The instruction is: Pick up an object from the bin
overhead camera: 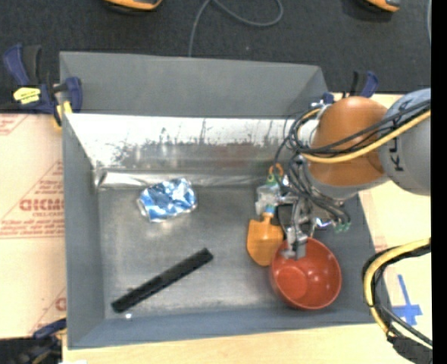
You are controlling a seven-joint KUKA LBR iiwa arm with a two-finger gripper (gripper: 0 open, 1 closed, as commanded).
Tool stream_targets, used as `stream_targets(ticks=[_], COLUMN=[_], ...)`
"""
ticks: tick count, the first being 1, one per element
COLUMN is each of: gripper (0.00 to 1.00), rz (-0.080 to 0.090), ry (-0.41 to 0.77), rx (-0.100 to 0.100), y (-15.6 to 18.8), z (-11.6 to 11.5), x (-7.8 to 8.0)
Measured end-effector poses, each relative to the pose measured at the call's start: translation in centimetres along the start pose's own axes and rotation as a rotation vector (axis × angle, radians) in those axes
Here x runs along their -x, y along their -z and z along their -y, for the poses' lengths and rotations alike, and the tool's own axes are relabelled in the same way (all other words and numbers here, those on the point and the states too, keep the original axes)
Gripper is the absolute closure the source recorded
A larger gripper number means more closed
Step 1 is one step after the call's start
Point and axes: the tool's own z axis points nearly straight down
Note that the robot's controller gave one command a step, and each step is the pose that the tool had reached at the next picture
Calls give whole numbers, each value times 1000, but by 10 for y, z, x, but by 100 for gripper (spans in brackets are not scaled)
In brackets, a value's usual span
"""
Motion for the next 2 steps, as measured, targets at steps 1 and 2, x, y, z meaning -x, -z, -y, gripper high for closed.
stream_targets(ticks=[1, 2], gripper=[0, 0], rz=[-6, 2], ry=[-54, 42], rx=[4, 0], y=[15, -14], z=[17, 15], x=[26, 13])
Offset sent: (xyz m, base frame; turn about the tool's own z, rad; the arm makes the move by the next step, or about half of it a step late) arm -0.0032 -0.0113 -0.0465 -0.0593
